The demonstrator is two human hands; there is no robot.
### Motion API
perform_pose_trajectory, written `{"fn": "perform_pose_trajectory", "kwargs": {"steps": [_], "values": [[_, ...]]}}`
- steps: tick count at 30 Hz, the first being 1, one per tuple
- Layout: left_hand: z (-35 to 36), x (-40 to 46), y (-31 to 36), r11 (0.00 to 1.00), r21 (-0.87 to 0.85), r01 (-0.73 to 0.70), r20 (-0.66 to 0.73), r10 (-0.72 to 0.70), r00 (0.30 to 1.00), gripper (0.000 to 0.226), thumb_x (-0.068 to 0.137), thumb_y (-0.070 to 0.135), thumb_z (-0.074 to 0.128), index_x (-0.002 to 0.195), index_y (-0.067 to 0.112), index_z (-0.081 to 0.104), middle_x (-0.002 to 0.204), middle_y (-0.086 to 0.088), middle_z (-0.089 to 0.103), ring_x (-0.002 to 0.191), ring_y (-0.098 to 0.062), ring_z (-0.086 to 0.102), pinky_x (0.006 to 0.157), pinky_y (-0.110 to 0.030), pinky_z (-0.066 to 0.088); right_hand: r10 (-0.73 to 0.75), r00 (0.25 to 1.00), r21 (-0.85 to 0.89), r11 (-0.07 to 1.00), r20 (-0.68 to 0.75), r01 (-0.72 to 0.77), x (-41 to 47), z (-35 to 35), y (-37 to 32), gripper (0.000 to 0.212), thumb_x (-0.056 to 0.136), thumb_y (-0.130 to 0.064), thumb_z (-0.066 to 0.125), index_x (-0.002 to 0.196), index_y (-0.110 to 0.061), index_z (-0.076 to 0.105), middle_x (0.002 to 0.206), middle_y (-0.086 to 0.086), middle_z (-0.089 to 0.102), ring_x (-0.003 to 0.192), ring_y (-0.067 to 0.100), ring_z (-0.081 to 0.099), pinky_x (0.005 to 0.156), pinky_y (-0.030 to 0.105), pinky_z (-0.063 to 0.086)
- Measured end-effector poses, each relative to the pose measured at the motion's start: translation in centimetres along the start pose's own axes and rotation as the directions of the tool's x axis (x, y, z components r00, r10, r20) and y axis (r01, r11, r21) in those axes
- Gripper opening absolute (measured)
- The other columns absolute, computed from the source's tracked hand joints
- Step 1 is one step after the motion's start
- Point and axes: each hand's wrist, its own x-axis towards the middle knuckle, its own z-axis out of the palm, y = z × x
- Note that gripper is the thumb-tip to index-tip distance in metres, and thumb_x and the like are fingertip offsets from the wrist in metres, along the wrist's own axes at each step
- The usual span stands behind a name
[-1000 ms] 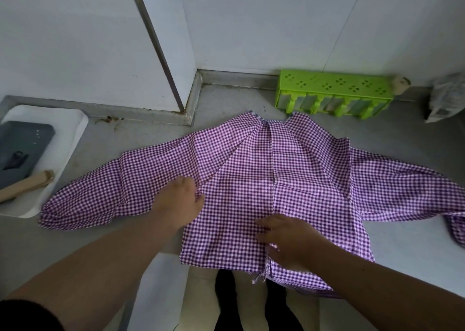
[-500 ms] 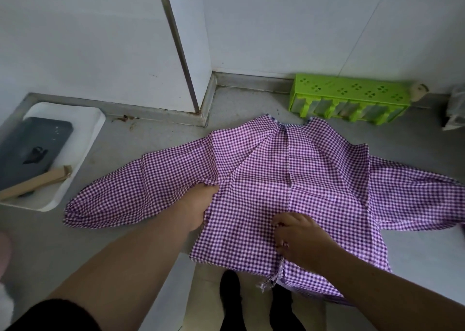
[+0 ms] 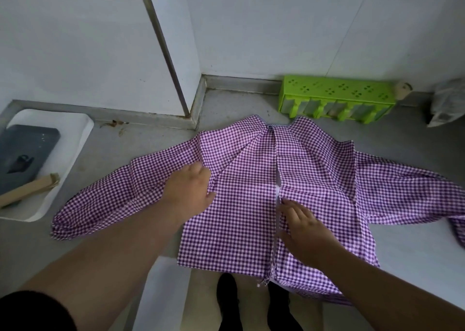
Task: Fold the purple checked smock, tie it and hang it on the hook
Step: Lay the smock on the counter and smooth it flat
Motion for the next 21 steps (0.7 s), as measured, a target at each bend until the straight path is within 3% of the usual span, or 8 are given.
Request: {"fn": "perform_pose_trajectory", "kwargs": {"steps": [1,3,5,8,11,14,18,21], "values": [[-0.1,-0.1,0.9,0.986,-0.01,-0.164,-0.032,0.163,0.986,0.051,0.092,0.063,0.06,0.123,0.023,0.056,0.127,0.0,0.056,0.119,-0.023,0.056,0.099,-0.039,0.051,-0.02,1.0,-0.01,1.0,-0.012,0.02,-0.1,-0.1,0.1,0.069,0.099,-0.047,0.04,0.159,-0.023,0.018,0.168,-0.003,0.017,0.155,0.017,0.014,0.124,0.043,0.026],[0.6,-0.1,2.8,0.934,-0.087,-0.345,0.118,0.354,0.928,0.076,0.088,0.07,0.062,0.15,0.031,0.039,0.161,-0.004,0.035,0.147,-0.03,0.036,0.117,-0.049,0.04,-0.075,0.997,-0.089,0.993,-0.021,0.072,-0.6,-0.7,0.0,0.068,0.093,-0.035,0.049,0.157,-0.028,0.026,0.165,-0.002,0.024,0.151,0.02,0.025,0.121,0.042,0.033],[1.6,0.2,4.6,0.951,-0.119,-0.285,0.359,0.309,0.881,0.112,0.08,0.081,0.064,0.164,0.04,0.002,0.176,-0.006,-0.005,0.16,-0.035,0.007,0.125,-0.059,0.027,-0.161,0.987,-0.184,0.97,-0.006,0.157,-1.4,-1.5,-0.1,0.064,0.086,-0.042,0.055,0.148,-0.036,0.038,0.156,-0.004,0.039,0.141,0.021,0.042,0.11,0.043,0.044],[2.4,0.6,6.2,0.978,-0.038,-0.203,0.535,0.192,0.823,0.138,0.073,0.085,0.069,0.159,0.039,-0.028,0.17,-0.015,-0.03,0.16,-0.043,-0.014,0.127,-0.061,0.02,-0.272,0.955,-0.284,0.912,0.119,0.296,-2.5,-1.7,0.3,0.06,0.081,-0.063,0.053,0.136,-0.04,0.047,0.14,-0.006,0.051,0.124,0.02,0.054,0.098,0.043,0.051],[2.2,0.5,7.2,0.977,0.054,-0.208,0.557,0.143,0.818,0.142,0.072,0.086,0.07,0.16,0.035,-0.029,0.167,-0.021,-0.034,0.157,-0.048,-0.018,0.125,-0.06,0.023,-0.204,0.949,-0.259,0.929,0.24,0.265,-3.0,-1.5,0.3,0.055,0.085,-0.058,0.054,0.135,-0.039,0.044,0.139,-0.003,0.047,0.124,0.023,0.051,0.098,0.045,0.05],[1.9,0.8,7.9,0.983,0.061,-0.172,0.57,0.107,0.814,0.142,0.07,0.089,0.067,0.16,0.036,-0.029,0.166,-0.022,-0.034,0.157,-0.051,-0.014,0.124,-0.06,0.025,-0.239,0.944,-0.179,0.943,0.226,0.281,-2.8,-0.9,0.1,0.044,0.088,-0.055,0.032,0.124,-0.039,0.052,0.129,-0.006,0.053,0.115,0.022,0.058,0.085,0.042,0.056],[1.5,1.2,8.6,0.99,0.045,-0.131,0.591,0.08,0.803,0.135,0.072,0.094,0.059,0.161,0.037,-0.025,0.168,-0.023,-0.03,0.157,-0.053,-0.01,0.122,-0.06,0.028,-0.389,0.919,-0.242,0.887,0.072,0.394,-2.5,0.7,0.3,0.015,0.092,-0.038,0.052,0.099,-0.029,0.061,0.099,-0.007,0.061,0.083,0.017,0.066,0.061,0.036,0.058],[1.1,1.7,9.7,1.0,-0.02,-0.012,0.581,0.021,0.814,0.123,0.072,0.102,0.036,0.161,0.041,-0.023,0.17,-0.024,-0.024,0.157,-0.053,-0.006,0.123,-0.063,0.025,-0.465,0.878,-0.201,0.876,-0.111,0.439,-2.7,0.6,-0.6,0.016,0.093,-0.041,0.054,0.088,-0.029,0.063,0.091,-0.008,0.059,0.076,0.012,0.06,0.058,0.029,0.053]]}}
